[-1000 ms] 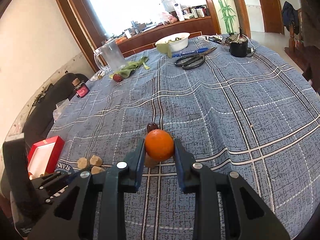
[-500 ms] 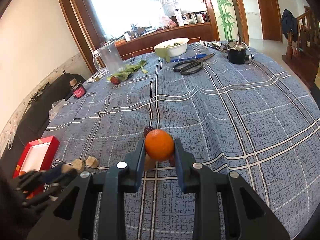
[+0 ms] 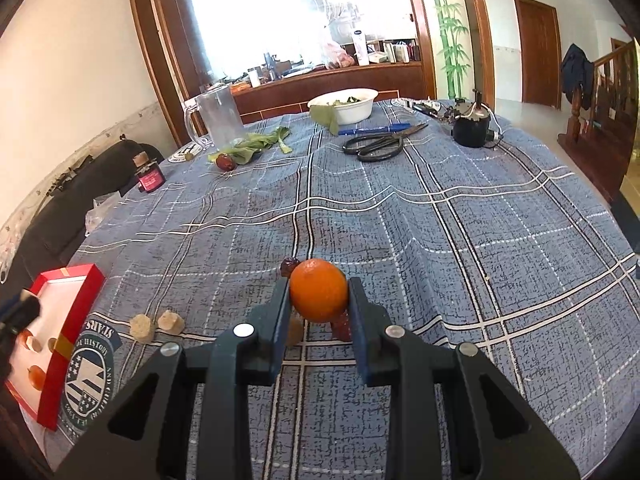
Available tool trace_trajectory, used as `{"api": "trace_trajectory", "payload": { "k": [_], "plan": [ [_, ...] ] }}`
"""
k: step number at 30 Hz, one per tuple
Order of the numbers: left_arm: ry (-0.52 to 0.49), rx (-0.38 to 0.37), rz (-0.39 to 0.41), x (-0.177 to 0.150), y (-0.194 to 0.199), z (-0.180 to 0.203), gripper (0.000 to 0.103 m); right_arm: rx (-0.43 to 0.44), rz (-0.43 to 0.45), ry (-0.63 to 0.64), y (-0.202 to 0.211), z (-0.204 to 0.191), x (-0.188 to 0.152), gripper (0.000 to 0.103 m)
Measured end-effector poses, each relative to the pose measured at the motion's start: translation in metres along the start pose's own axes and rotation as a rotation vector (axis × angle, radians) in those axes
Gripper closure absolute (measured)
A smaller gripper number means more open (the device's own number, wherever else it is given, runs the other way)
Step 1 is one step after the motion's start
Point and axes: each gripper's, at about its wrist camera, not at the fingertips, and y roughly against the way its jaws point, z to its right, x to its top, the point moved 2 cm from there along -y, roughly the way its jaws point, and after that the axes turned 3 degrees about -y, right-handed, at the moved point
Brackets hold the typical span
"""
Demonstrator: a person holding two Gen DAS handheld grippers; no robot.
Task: Organize fruits
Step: 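Carry the orange and cookie toward the tray with both grippers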
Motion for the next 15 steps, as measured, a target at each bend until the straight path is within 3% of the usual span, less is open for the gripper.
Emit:
{"api": "trace_trajectory", "payload": {
  "k": [8,15],
  "plan": [
    [0.07,0.058,0.027,-0.006,0.015,-0.046,0.08,-0.01,0.014,0.03,-0.001,-0.005,-0.001,0.074],
    [0.119,0.108,0.039,-0.015,0.019,-0.082,0.08,0.004,-0.023,0.015,-0.007,-0.019,-0.003,0.074]
  ]
}}
